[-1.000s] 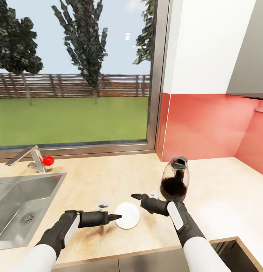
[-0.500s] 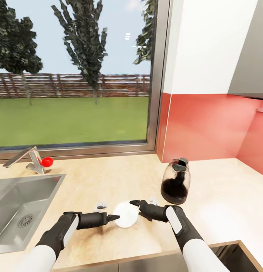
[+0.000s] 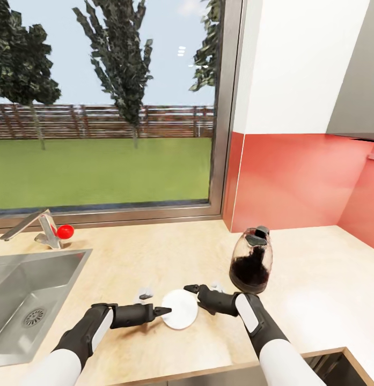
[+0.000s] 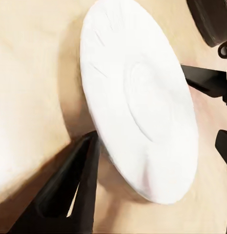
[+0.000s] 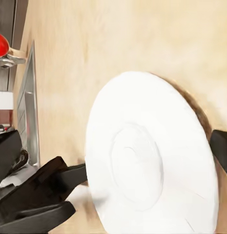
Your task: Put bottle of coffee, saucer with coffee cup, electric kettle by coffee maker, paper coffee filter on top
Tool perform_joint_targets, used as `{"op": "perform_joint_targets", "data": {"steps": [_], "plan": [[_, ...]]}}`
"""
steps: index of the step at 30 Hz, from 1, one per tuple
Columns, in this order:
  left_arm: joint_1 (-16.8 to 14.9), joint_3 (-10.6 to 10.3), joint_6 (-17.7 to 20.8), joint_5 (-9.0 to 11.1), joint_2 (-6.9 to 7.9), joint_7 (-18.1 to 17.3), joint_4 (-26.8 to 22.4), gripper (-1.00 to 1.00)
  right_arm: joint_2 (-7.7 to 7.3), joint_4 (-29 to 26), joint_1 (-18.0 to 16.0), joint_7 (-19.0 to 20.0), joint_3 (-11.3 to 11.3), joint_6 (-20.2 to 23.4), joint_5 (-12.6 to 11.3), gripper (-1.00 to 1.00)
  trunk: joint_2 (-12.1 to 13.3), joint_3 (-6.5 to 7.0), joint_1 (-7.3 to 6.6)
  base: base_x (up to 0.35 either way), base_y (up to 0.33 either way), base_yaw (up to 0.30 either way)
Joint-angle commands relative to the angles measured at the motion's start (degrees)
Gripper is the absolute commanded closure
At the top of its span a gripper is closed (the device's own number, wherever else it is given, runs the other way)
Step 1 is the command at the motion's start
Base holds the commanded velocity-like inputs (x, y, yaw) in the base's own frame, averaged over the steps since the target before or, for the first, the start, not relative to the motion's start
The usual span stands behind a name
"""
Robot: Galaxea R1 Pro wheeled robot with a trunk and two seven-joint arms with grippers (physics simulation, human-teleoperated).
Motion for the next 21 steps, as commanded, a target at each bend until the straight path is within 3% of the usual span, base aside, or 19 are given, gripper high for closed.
{"op": "perform_joint_targets", "data": {"steps": [1,12,17,21], "plan": [[0.0,-0.1,0.5,0.0,-0.04,0.0,0.2,-1.0,0.08,0.4,0.0,0.0,-0.3,0.4,0.9,-1.0,-0.1,-0.16,0.04,0.0,0.0,0.0],[0.0,0.2,0.6,0.2,-0.26,0.0,0.5,-1.0,0.17,1.1,0.0,0.1,-0.3,0.4,0.8,-1.0,-0.1,-0.16,0.04,0.0,0.0,0.0],[0.0,0.1,0.4,2.9,-1.42,0.1,0.5,-1.0,0.17,1.1,0.0,0.1,-0.3,0.4,0.8,-1.0,-0.1,-0.16,0.04,0.0,0.0,0.0],[0.0,0.1,0.4,3.7,-1.73,0.1,0.5,-1.0,0.17,1.1,-0.1,0.1,-0.3,0.4,0.8,-1.0,-0.1,-0.16,0.04,0.0,0.0,0.0]]}}
